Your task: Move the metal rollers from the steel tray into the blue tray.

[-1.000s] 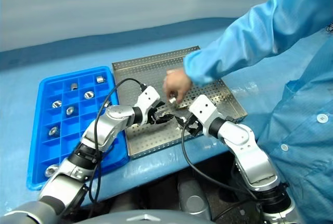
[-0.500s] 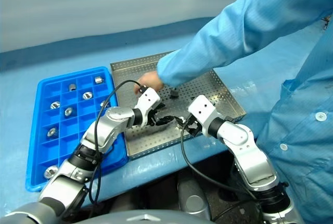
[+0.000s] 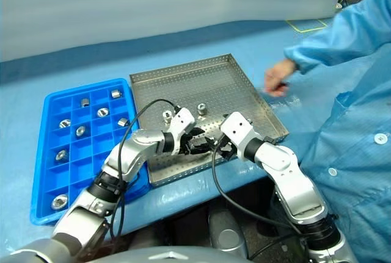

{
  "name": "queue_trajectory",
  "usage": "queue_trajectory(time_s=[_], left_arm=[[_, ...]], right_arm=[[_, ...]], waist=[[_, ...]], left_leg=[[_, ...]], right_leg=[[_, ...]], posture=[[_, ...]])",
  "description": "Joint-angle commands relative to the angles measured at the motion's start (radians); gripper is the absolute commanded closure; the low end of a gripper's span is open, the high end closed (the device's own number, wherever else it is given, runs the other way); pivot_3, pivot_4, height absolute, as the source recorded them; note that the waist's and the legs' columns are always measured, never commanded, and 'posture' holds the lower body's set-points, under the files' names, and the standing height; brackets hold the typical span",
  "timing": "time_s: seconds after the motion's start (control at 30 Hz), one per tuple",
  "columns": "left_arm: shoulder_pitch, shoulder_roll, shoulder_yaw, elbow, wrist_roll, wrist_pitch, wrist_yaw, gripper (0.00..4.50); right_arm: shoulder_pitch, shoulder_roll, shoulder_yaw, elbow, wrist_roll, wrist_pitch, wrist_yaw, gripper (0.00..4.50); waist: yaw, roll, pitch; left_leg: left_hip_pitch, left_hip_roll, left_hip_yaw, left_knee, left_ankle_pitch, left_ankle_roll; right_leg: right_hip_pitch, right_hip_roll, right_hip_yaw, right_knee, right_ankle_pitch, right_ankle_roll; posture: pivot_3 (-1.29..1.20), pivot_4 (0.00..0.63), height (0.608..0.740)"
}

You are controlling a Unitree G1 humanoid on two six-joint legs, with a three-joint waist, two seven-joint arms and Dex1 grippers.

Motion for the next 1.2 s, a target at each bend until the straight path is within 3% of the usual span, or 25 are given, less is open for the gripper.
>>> queue_trajectory(time_s=[0.03,0.23,0.43,0.87,1.07,1.2], left_arm=[[-0.033,-0.029,-0.027,0.031,0.021,-0.037,-0.012,0.84],[-0.055,-0.057,-0.032,0.106,0.054,-0.047,0.008,0.84],[-0.047,-0.047,-0.015,0.096,0.066,-0.031,0.011,2.76],[-0.019,0.006,0.048,-0.039,0.051,0.007,0.044,2.8],[0.017,0.098,0.143,-0.295,0.01,0.104,0.066,2.8],[0.108,0.235,0.223,-0.557,-0.003,0.213,0.081,2.8]], right_arm=[[0.016,-0.012,-0.021,-0.048,0.004,0.009,0.0,0.0],[0.038,-0.014,-0.03,-0.069,0.001,0.02,-0.011,0.0],[0.043,-0.014,-0.033,-0.071,-0.002,0.022,-0.013,0.0],[0.035,0.005,-0.032,0.007,0.08,-0.023,0.08,0.0],[0.026,0.078,-0.032,-0.031,0.243,-0.068,0.176,0.0],[0.011,0.096,0.03,-0.022,0.255,-0.071,0.201,0.0]], waist=[[-0.004,0.0,0.0],[-0.026,0.0,0.0],[-0.049,0.0,0.0],[-0.05,0.0,0.0],[-0.046,0.001,0.001],[-0.043,0.002,0.001]], left_leg=[[0.0,0.0,0.0,0.0,0.0,0.0],[0.001,0.0,0.0,0.0,0.0,0.0],[0.001,0.0,0.0,0.0,0.0,0.0],[0.001,0.0,0.0,-0.001,0.0,0.0],[0.001,0.001,0.0,-0.001,0.0,0.0],[0.001,0.005,-0.001,-0.003,0.0,0.0]], right_leg=[[0.0,0.0,0.0,0.0,0.0,0.0],[0.0,0.0,0.001,0.0,0.0,0.001],[0.001,0.0,0.001,0.0,0.0,0.001],[0.0,0.0,0.001,0.001,0.0,0.002],[0.0,0.0,0.001,0.001,0.002,0.006],[0.0,0.0,0.001,0.001,0.003,0.007]], posture=[[-0.31,0.15,0.74],[-0.33,0.15,0.74],[-0.32,0.15,0.74],[-0.28,0.15,0.74],[-0.25,0.15,0.74],[-0.22,0.15,0.74]])
